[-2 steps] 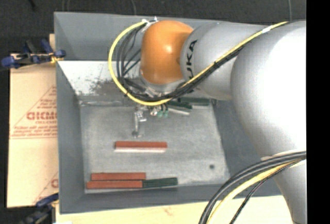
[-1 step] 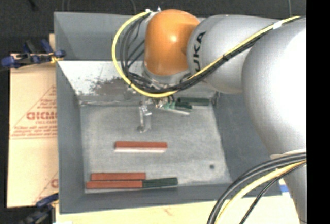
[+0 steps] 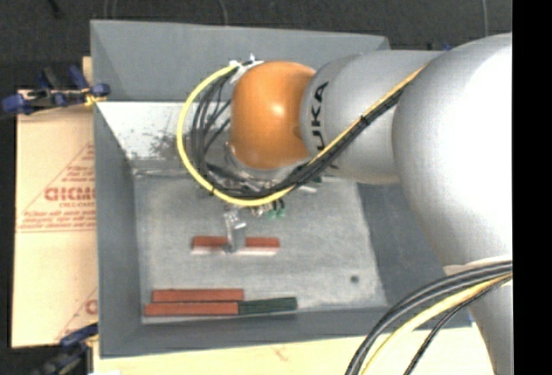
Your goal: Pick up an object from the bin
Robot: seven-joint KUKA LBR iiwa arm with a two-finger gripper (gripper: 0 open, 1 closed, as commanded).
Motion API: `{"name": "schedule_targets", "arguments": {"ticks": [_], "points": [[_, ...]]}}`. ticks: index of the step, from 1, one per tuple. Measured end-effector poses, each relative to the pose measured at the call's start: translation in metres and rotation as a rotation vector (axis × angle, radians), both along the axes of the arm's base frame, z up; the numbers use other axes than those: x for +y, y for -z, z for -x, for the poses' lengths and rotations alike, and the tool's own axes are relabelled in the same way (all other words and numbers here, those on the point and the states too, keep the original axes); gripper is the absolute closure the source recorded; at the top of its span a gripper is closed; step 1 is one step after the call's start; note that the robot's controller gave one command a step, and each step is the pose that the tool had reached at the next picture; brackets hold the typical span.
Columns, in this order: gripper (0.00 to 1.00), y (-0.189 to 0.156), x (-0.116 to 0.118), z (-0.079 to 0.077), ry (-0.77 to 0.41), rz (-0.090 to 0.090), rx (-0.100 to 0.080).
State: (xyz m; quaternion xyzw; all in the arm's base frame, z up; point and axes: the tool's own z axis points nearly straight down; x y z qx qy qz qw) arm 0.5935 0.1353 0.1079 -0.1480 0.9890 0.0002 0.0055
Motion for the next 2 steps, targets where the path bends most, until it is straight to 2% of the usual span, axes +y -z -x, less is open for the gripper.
{"name": "schedule_targets", "arguments": {"ticks": [1, 2], "points": [[1.00, 0.0365, -0.0199, -0.0193, 0.032, 0.000, 0.005], [1.00, 0.0365, -0.0199, -0.0193, 0.033, -0.001, 0.005]]}}
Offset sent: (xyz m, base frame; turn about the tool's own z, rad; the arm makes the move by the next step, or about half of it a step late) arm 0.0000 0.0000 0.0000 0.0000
